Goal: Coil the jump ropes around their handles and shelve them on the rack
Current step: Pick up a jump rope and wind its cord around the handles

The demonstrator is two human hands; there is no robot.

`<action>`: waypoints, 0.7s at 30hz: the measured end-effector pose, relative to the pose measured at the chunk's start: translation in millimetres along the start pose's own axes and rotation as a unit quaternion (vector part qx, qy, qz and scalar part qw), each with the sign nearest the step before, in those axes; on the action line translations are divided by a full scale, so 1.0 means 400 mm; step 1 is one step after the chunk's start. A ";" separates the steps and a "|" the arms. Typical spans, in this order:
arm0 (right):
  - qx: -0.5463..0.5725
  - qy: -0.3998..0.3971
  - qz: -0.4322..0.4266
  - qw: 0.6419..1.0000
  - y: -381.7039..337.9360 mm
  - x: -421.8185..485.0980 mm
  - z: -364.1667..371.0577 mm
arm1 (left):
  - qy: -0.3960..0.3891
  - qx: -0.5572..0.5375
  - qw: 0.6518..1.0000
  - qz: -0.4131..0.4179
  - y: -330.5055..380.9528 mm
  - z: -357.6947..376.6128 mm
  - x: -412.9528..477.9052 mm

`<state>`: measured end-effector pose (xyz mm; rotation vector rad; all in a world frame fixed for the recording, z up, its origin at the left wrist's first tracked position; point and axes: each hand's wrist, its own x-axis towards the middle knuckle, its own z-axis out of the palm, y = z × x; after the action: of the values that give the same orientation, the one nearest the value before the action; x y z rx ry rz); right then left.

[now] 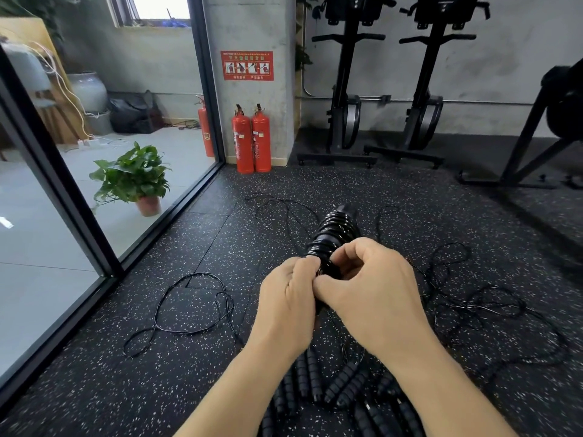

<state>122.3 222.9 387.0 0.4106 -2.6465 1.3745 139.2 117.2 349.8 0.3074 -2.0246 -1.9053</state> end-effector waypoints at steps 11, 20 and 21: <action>-0.048 0.010 -0.027 0.998 -0.007 0.000 -0.012 | -0.017 0.023 0.999 0.021 -0.015 0.007 0.006; -0.128 0.022 -0.078 0.988 -0.016 -0.006 -0.012 | -0.033 0.020 0.999 0.037 -0.010 0.013 0.006; -0.133 0.022 -0.081 0.988 -0.016 -0.006 -0.011 | -0.028 0.021 0.999 0.038 -0.010 0.014 0.006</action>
<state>126.5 223.5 394.0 0.5388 -2.6435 0.9573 134.7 121.3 345.8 0.1864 -2.0842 -1.8469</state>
